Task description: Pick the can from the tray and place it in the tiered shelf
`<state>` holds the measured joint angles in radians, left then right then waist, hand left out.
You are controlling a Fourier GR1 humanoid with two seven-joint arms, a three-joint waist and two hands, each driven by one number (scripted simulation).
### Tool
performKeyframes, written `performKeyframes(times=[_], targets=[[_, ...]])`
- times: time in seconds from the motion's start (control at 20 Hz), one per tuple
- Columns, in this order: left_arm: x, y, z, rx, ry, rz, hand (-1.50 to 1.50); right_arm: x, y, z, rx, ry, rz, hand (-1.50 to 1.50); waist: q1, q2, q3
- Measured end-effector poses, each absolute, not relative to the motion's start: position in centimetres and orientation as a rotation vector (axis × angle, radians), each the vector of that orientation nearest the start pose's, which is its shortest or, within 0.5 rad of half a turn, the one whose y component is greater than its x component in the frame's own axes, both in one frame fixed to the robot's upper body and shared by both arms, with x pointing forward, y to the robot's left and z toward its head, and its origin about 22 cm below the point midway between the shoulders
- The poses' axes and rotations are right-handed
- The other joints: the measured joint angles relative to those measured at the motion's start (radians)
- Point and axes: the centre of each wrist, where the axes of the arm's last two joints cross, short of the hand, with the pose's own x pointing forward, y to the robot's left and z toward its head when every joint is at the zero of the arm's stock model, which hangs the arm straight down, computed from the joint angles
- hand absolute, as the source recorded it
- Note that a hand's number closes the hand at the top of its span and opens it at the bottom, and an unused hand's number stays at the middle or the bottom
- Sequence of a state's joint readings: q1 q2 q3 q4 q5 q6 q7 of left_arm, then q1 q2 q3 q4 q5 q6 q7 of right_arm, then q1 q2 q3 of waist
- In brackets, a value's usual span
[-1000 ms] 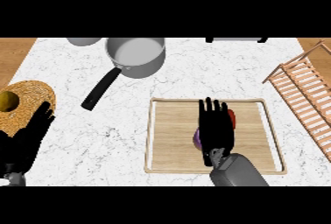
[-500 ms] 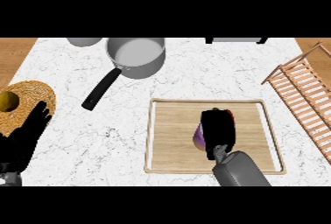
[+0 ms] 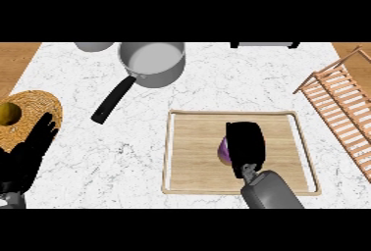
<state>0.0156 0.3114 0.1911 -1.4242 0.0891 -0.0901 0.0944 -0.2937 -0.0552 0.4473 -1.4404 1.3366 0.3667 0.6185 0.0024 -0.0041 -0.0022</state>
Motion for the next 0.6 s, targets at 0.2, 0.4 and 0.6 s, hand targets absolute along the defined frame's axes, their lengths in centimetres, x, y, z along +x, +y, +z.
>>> performKeyframes(times=[0.2,0.4,0.6], targets=[[22.9,35.5,0.0,0.264,-1.338,-0.04,0.0,28.8,-13.3,4.0,-1.188,-0.848,1.112,1.5,-0.007,0.002,0.002],[22.8,35.3,-0.1,0.269,-1.334,-0.035,0.0,30.5,-16.8,4.8,-1.259,-0.702,0.737,1.5,-0.013,0.006,0.003],[23.1,35.6,-0.1,0.262,-1.337,-0.044,0.0,31.9,-17.8,7.0,-1.314,-0.683,0.529,1.5,-0.006,0.005,0.003]])
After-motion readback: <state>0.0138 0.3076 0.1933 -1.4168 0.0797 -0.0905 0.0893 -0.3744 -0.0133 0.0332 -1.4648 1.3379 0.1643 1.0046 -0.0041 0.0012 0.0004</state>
